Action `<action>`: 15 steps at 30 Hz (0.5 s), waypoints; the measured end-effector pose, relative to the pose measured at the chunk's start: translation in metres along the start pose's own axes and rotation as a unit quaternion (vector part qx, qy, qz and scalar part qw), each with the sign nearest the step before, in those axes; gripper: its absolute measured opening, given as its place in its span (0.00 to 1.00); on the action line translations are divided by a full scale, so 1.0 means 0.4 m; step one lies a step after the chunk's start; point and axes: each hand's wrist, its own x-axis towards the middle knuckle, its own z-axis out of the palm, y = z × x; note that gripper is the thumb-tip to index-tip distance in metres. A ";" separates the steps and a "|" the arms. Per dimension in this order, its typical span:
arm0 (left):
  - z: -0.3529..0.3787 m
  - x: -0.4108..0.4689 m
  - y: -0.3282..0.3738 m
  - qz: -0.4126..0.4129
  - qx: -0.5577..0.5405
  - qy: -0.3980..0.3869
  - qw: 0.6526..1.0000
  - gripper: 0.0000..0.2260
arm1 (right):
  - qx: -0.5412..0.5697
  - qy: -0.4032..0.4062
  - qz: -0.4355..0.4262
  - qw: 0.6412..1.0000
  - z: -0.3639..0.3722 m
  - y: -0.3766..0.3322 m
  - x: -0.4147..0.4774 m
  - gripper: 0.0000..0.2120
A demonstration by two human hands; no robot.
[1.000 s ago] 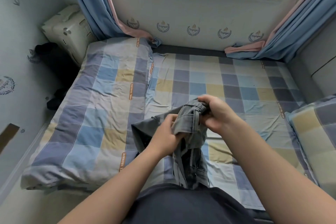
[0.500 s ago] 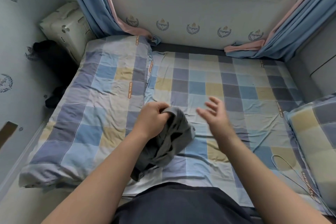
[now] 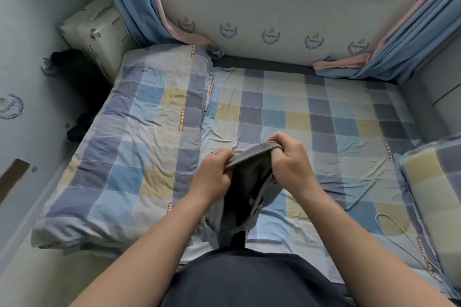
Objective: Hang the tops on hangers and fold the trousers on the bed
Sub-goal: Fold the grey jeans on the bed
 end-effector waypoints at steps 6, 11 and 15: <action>0.033 -0.080 -0.183 -0.265 0.047 0.067 0.961 0.12 | 0.150 0.069 0.056 0.985 -0.091 0.012 0.015 0.15; 0.019 -0.100 -0.253 -0.323 0.087 0.112 0.936 0.15 | -0.097 0.088 0.068 0.989 -0.144 0.155 0.034 0.11; -0.008 -0.090 -0.278 -0.336 0.131 0.101 0.927 0.13 | -0.287 0.005 0.139 0.948 -0.144 0.328 0.014 0.10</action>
